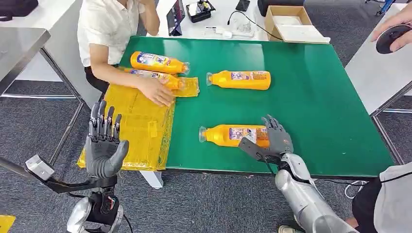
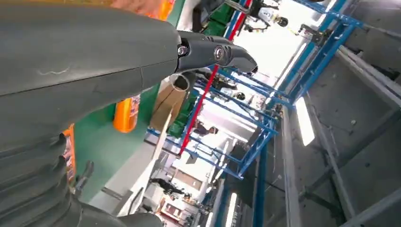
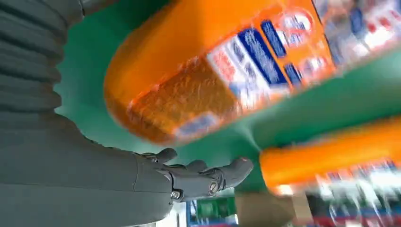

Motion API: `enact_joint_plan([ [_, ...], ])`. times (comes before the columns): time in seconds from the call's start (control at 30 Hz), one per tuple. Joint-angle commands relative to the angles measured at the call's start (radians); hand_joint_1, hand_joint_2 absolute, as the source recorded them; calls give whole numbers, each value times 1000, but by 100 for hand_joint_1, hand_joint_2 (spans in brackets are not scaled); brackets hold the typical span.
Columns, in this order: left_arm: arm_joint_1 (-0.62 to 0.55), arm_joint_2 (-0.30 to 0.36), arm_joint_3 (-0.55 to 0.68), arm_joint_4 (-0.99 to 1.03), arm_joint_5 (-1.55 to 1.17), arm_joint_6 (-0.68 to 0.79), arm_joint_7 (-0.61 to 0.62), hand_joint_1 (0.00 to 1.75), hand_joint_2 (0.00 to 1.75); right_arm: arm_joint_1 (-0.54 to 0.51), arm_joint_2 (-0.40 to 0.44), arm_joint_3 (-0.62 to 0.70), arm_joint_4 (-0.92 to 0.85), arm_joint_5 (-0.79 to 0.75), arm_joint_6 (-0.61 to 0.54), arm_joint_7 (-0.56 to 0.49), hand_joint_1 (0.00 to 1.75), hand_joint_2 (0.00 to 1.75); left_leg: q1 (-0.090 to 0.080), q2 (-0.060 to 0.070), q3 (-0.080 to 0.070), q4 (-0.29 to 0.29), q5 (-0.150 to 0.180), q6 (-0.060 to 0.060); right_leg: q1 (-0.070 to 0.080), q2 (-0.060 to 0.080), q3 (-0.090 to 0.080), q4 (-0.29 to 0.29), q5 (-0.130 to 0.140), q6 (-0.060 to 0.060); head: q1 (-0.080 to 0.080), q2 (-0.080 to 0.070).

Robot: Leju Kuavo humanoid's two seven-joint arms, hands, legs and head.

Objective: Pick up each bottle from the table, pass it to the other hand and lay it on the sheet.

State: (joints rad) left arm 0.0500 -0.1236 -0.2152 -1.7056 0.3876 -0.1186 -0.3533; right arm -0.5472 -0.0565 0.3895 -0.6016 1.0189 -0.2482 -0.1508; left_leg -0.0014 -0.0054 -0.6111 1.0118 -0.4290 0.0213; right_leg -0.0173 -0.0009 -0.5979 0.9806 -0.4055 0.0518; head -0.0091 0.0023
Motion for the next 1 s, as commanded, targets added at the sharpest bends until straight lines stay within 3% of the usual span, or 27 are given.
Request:
enact_joint_plan([
  [0.03, -38, 24, -21, 80, 0, 1, 25, 0, 175, -98, 21, 37, 149, -13, 92, 37, 0, 175, 0, 1, 3, -1, 0, -1, 0, 1, 2, 0, 0, -2, 0, 0],
  [0.27, -62, 27, -33, 92, 6, -9, 29, 0, 175, -107, 26, 36, 170, -27, 59, 14, 0, 175, 0, 0, 2, -1, 0, -1, 1, 0, 2, 0, -1, -1, 0, 0],
  [0.33, -76, 30, -40, 100, 10, -14, 30, 0, 175, -114, 20, 35, 188, -31, 45, -5, 134, 175, 0, 0, 3, -1, -1, -1, 1, -1, 3, 0, -1, -2, 0, 0],
  [0.37, -78, 29, -40, 101, 11, -14, 30, 0, 175, -115, 19, 34, 190, -32, 44, -8, 134, 175, 0, -1, 3, -1, 0, -1, 1, -1, 3, 0, -1, -2, 0, 0],
  [0.4, -81, 30, -42, 104, 13, -15, 29, 0, 175, -115, 18, 33, 195, -34, 39, -14, 159, 175, 0, -1, 2, 0, 0, -1, 1, -1, 2, 0, -1, -2, 0, 0],
  [0.9, -83, 30, -41, 105, 14, -16, 29, 0, 175, -115, 16, 33, 196, -34, 38, -16, 159, 175, 1, 0, 4, -1, -1, -1, 1, 0, 3, -1, -1, -2, 0, 0],
  [0.93, -82, 31, -42, 105, 15, -16, 29, 0, 175, -114, 18, 33, 198, -35, 40, -16, 173, 175, 0, 0, 3, -1, 0, -1, 0, -1, 3, -1, -1, -1, 0, 0],
  [1.0, -84, 34, -43, 105, 19, -20, 29, 0, 175, -107, 17, 29, 201, -44, 45, -36, 175, 175, 1, 0, 7, -1, -2, -2, 2, -1, 6, -1, -2, -3, 0, 0],
])
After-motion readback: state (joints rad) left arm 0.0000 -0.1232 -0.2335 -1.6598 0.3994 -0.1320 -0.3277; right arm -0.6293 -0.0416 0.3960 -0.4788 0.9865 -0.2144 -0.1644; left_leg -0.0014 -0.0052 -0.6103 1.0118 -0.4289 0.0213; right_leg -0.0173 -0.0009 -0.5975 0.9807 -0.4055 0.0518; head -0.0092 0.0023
